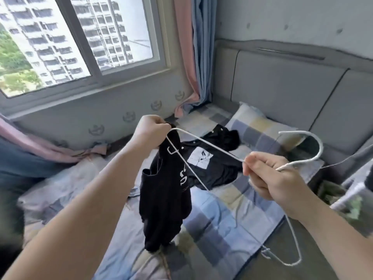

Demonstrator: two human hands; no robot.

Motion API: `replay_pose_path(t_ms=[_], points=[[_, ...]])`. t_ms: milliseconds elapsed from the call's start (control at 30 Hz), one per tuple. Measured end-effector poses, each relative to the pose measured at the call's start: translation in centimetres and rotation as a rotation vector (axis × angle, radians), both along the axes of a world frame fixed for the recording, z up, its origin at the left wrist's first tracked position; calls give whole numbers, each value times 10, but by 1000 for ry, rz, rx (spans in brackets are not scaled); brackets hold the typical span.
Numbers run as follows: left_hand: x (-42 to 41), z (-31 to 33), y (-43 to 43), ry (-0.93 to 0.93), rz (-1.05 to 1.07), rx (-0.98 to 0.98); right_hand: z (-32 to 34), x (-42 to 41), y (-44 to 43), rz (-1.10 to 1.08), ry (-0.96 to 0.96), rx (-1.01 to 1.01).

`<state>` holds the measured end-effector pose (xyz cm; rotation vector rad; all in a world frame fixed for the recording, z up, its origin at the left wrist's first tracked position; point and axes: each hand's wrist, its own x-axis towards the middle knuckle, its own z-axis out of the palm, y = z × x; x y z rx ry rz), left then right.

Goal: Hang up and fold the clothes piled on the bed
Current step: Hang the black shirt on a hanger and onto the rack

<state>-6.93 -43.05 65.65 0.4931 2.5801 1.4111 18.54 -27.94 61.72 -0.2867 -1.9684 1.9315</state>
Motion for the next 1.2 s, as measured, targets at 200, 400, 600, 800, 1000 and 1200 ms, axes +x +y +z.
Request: replay_pose_path(t_ms=[200,400,600,800,1000,1200], points=[[25,-78,1,-50,-27,-54,-60,29,-3,-51,-123,-94],[69,-115,25,-130,-117,-97,-95,67,-3,-118,-222,-160],[133,-125,53,-125,-405,-166,-124,59,-16,-273,-306,90],[167,-128,53,-193,-601,-155,-139,35,-26,-314,-276,39],[151,-128,34,455,-852,-245,-120,54,-7,-287,-197,108],[121,-121,25,631,-954,-315,-101,63,9,-114,-204,208]])
